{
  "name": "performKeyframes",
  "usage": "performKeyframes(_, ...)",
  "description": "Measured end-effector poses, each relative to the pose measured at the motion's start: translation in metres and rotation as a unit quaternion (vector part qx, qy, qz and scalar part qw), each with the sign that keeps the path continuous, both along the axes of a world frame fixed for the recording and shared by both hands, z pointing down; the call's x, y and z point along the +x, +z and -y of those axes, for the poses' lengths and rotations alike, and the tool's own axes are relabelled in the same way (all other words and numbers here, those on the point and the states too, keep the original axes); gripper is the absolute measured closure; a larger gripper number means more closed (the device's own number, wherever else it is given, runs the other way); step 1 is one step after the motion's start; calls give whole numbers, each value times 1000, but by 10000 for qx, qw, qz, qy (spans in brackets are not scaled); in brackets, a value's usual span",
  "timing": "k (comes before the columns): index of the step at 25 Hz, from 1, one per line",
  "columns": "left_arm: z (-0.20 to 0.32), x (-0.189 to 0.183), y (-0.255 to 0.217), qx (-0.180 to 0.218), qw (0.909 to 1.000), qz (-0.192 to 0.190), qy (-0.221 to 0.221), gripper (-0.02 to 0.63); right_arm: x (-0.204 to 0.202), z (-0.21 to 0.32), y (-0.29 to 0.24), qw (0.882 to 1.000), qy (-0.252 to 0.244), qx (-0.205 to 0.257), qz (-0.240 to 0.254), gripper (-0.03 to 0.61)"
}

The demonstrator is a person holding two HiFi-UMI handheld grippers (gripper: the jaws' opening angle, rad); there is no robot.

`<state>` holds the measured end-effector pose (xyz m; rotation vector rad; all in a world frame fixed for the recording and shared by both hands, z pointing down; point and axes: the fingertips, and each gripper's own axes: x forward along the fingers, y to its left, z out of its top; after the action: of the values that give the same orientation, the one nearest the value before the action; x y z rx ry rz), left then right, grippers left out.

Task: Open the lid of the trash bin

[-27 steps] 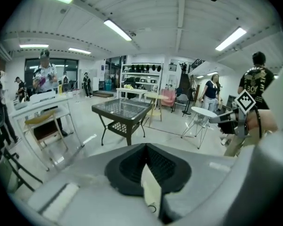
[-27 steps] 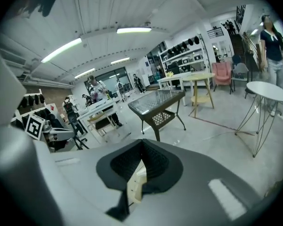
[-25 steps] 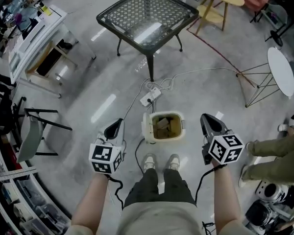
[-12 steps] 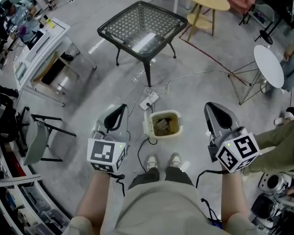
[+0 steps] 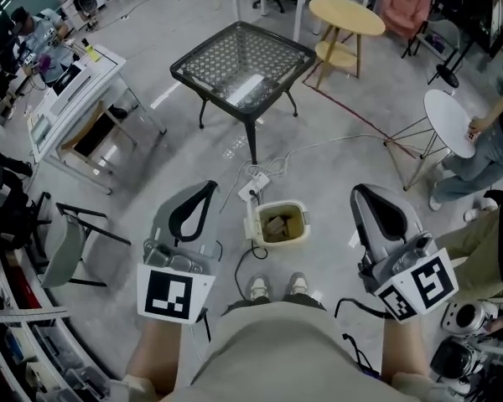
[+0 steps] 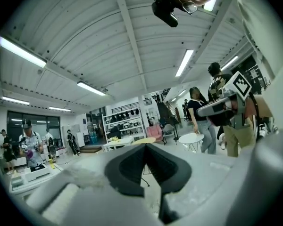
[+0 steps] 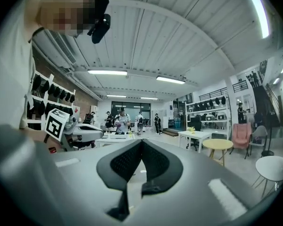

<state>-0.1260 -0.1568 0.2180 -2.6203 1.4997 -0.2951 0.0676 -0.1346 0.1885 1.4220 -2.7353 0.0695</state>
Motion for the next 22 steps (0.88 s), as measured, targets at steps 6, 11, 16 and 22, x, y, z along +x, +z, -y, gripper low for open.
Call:
performKeyframes(6, -11, 2, -17, 99, 9999, -65, 96, 612, -10, -13, -22, 9997, -152, 210, 23, 575)
performKeyframes(11, -11, 1, -12, -35, 9998, -83, 160, 612, -15, -11, -19, 9997, -197, 119, -11, 575)
performKeyframes(16, -13, 4, -11, -60, 9996, -90, 247, 612, -13, -9, -11, 9999, -132, 9, 49, 575)
performKeyframes(22, -12, 4, -12, -47, 9996, -50, 258, 611, -16, -7, -11, 9998, -176, 4, 61, 575)
